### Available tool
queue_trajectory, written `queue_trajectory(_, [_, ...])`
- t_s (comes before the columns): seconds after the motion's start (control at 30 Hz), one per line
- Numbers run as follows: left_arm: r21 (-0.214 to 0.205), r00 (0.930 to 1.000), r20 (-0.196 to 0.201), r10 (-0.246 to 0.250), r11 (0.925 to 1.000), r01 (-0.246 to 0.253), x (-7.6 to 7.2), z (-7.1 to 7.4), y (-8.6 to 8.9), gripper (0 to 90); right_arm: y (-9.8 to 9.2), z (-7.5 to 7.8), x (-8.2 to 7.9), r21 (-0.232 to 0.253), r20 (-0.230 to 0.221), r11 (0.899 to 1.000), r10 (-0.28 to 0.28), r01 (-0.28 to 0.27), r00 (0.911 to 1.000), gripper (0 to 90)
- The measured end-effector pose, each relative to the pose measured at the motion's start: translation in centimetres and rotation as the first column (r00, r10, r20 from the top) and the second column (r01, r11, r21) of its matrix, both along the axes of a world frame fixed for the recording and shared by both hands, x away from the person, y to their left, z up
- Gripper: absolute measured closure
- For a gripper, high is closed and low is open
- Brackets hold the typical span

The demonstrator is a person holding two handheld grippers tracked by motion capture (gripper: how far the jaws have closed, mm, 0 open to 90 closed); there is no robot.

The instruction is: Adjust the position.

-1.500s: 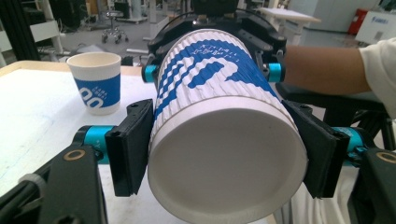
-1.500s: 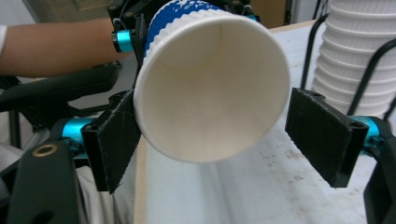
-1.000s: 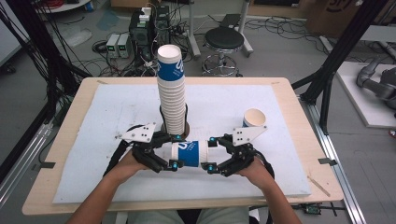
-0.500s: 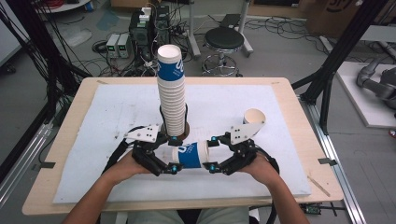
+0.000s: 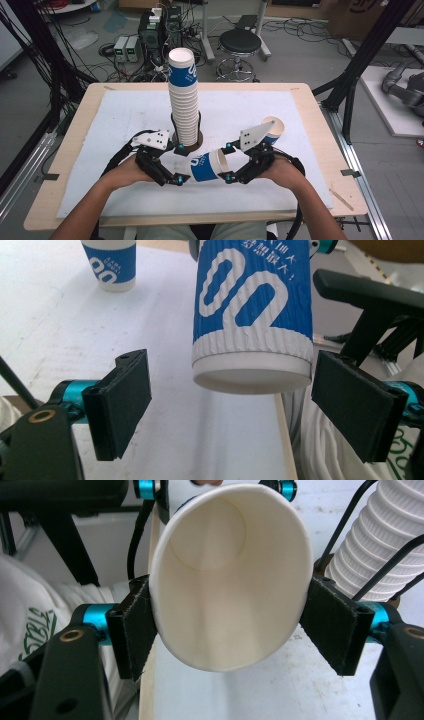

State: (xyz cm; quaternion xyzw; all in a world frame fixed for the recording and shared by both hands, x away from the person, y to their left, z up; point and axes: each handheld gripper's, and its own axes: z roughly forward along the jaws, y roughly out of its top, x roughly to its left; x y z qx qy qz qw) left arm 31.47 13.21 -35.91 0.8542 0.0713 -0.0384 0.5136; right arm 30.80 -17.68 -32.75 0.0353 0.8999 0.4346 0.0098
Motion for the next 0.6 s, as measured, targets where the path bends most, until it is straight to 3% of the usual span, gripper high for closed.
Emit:
queue_trajectory(0.37, [0.055,0.9995,-0.004,-0.03,0.998,0.03,0.2,0.7,-0.5,16.1,1.5,0.6,0.1,-0.148,0.036,0.989,0.018,-0.012,0.9992,27.4])
queue_trajectory(0.6, [0.135,0.9985,-0.003,-0.055,0.9893,0.055,0.4,0.8,-2.4,16.3,2.9,0.7,0.2,-0.225,0.06,0.974,0.041,-0.026,0.9974,27.3])
